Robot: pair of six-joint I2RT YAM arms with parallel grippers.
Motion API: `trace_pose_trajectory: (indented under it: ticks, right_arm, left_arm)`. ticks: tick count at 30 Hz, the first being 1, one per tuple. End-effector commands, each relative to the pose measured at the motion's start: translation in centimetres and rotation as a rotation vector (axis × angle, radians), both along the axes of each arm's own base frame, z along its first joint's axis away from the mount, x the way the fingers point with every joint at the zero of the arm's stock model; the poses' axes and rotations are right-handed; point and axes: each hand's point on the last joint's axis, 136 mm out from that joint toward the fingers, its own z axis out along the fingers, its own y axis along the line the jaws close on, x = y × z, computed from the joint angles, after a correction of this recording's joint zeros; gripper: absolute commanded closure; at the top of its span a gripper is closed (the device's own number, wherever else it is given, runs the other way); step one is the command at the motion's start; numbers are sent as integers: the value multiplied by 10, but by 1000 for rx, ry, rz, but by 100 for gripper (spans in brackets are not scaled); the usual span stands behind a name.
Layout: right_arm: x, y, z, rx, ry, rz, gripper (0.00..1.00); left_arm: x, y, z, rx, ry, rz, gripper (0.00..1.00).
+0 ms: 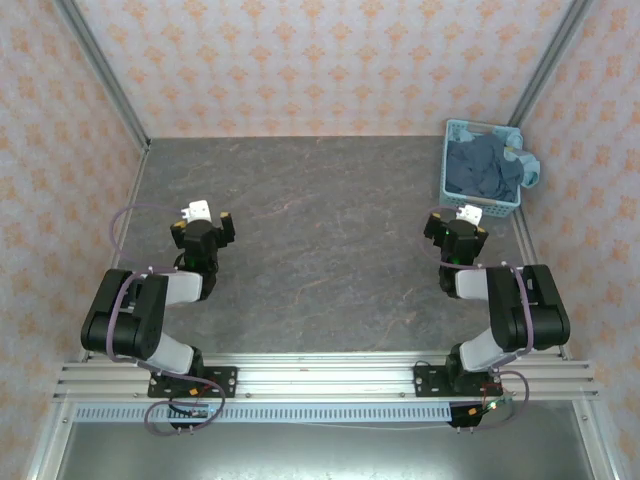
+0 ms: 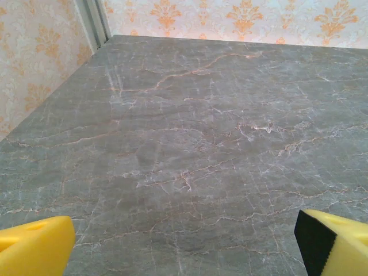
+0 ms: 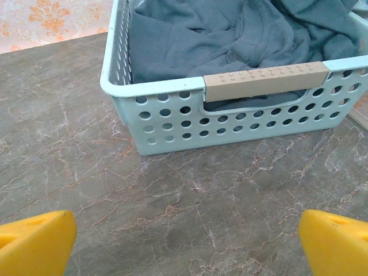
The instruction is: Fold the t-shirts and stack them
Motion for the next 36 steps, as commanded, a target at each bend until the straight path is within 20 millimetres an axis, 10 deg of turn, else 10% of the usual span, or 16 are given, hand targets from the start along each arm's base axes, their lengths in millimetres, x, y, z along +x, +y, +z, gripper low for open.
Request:
trace_pose_trajectory:
  ticks: [1, 21, 24, 28, 31, 36]
  right_arm:
    - [0, -2, 3, 0, -19, -21, 1]
    - [-1, 4, 19, -23, -43, 8, 1]
    - [-7, 12, 87, -102, -78, -64, 1]
    - [-13, 4, 192, 162, -195, -216, 1]
    - [13, 3, 211, 320, -89, -202, 1]
    - [56, -32, 197, 347, 117, -396, 1]
  left_arm:
    - [-1, -2, -4, 14, 23, -8, 0]
    - [0, -5, 2, 16, 24, -28, 0]
    - [-6, -6, 41, 70, 29, 16, 0]
    - [-26, 11, 148, -175, -259, 223, 0]
    - [-34, 27, 186, -371, -127, 365, 0]
    - [40, -49, 210, -655, 48, -32, 0]
